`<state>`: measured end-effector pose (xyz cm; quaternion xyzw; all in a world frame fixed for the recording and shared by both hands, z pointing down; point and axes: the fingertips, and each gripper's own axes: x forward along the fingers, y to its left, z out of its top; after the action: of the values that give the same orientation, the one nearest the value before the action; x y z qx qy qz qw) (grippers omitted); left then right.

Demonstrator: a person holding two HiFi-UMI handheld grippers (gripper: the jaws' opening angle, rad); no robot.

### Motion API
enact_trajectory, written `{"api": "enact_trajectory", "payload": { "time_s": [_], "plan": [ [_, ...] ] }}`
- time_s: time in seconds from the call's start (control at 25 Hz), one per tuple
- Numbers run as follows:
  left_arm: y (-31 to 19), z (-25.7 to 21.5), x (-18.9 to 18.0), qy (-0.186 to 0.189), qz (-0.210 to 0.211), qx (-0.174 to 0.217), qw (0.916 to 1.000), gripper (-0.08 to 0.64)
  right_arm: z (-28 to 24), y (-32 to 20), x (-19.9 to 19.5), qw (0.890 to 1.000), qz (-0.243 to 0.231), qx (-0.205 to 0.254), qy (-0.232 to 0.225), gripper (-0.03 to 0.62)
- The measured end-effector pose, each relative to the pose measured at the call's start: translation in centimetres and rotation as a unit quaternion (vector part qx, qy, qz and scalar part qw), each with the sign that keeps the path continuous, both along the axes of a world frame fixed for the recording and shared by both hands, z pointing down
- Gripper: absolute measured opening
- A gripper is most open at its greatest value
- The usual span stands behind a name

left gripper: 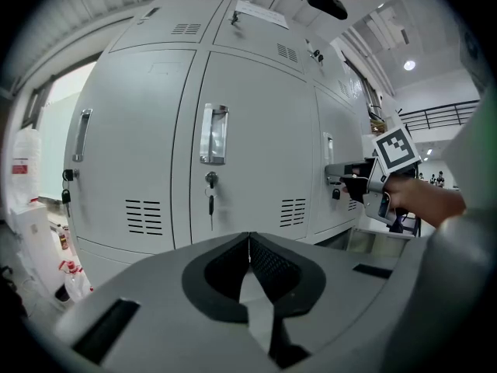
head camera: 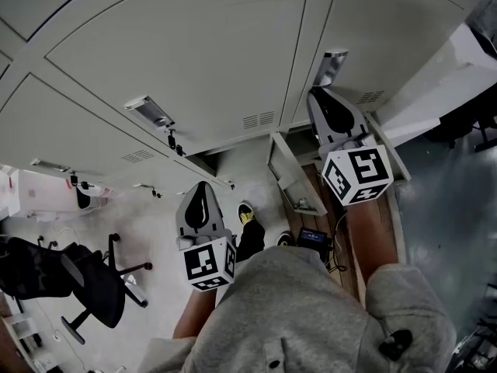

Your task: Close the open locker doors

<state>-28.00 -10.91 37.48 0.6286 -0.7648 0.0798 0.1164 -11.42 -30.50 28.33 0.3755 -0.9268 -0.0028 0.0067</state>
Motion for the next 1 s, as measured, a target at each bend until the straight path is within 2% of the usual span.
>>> {"api": "enact_trajectory", "payload": {
  "time_s": [0.28,0.76,1.0],
  "plan": [
    [-0.3,-0.7,1.5,0.001,0.019,0.016,0.9997,0.012,-0.9,1.6,2.3,1.000,-0.005,0.012,-0.003,0.063],
    [1.4,-1.3,10.7,0.004,0.097,0.033,0.9947,0.012,1.6,7.8,13.4,0.999,0.042,-0.011,0.014,0.063],
    [2.7,-1.2,13.6,-0.005,0.108,0.027,0.9938,0.011,3.1,10.4,17.5,0.998,0.059,-0.029,0.017,0.063]
  ]
}}
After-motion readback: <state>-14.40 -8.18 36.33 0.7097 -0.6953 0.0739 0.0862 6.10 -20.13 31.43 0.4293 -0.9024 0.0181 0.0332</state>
